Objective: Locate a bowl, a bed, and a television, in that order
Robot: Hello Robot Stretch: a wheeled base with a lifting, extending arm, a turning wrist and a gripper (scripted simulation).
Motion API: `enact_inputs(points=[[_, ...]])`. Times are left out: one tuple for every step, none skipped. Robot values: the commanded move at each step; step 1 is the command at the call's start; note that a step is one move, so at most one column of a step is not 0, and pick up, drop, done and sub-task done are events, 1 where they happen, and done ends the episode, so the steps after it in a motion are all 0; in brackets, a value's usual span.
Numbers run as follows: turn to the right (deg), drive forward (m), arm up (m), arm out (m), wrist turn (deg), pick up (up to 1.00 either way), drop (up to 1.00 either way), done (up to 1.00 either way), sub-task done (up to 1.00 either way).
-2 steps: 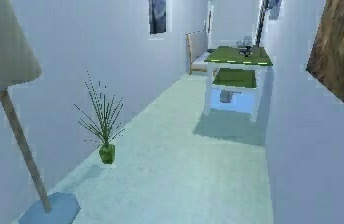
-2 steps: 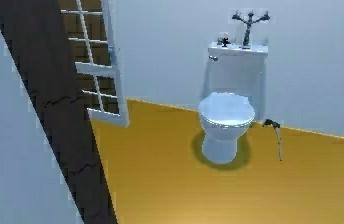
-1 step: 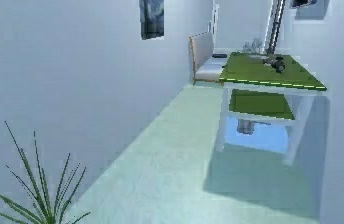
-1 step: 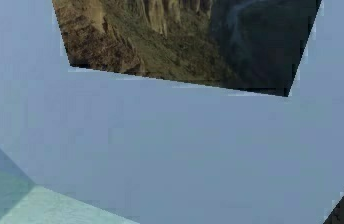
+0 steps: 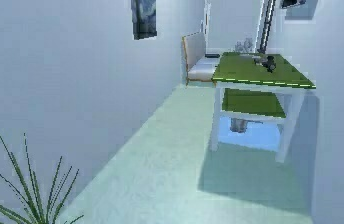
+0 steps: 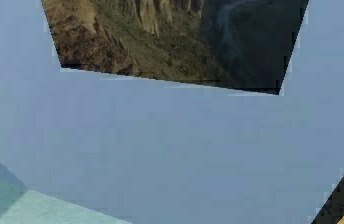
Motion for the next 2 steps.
enact_inputs(points=[[6.0, 0.0, 0.0, 0.0, 0.0, 0.0, 0.0, 0.0, 0.0], [0.0, 0.9, 0.0, 0.0, 0.0, 0.0, 0.0, 0.0, 0.0]])
